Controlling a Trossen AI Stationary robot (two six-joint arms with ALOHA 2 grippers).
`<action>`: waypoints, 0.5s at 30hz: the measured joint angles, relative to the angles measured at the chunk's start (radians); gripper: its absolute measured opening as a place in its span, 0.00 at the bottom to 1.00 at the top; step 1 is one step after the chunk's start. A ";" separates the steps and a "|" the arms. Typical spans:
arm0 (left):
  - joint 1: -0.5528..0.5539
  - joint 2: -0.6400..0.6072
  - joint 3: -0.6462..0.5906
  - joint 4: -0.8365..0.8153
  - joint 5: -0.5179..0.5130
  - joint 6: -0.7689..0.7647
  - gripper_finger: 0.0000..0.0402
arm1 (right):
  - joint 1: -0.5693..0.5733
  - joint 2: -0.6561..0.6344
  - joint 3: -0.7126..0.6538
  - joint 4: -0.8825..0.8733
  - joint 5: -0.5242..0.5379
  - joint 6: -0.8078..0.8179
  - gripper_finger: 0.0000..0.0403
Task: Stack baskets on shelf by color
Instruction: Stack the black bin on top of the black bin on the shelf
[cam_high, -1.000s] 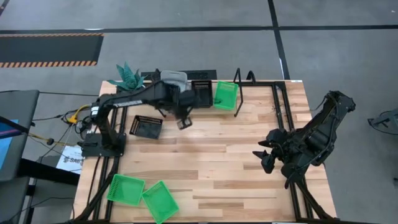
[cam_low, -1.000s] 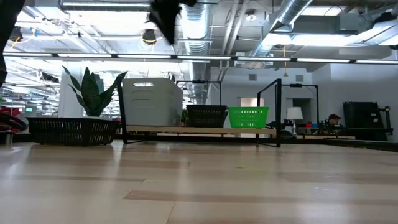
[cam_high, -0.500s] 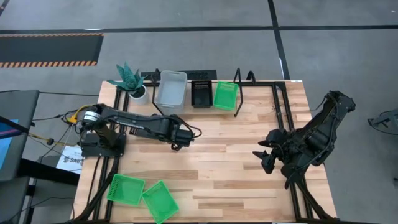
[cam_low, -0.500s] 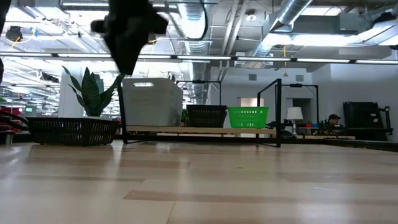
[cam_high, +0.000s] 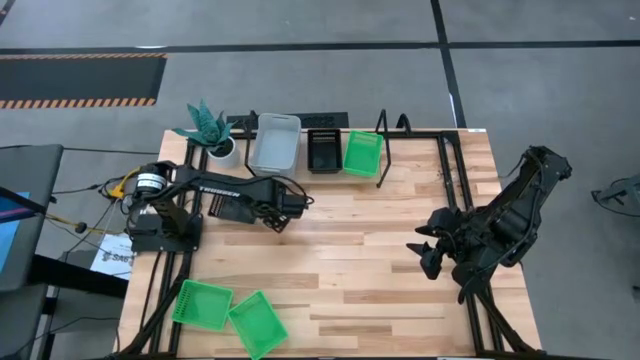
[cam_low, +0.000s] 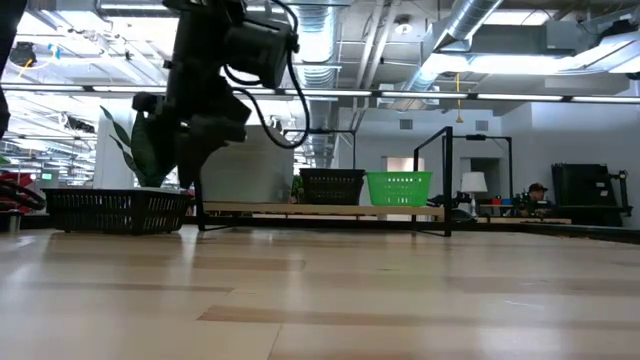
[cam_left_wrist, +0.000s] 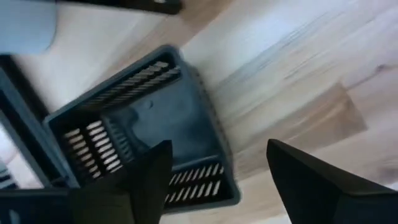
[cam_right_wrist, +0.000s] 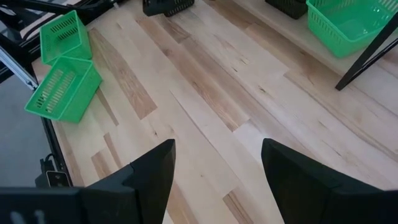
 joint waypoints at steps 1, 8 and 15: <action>0.006 0.000 0.000 0.012 0.003 0.012 0.63 | -0.001 0.000 0.000 0.000 0.000 0.000 0.66; 0.063 0.000 -0.106 0.156 0.067 0.002 0.59 | -0.002 0.000 0.000 0.006 0.000 0.003 0.66; 0.082 0.000 -0.181 0.215 0.120 -0.020 0.46 | -0.002 0.000 0.000 0.006 0.000 0.003 0.66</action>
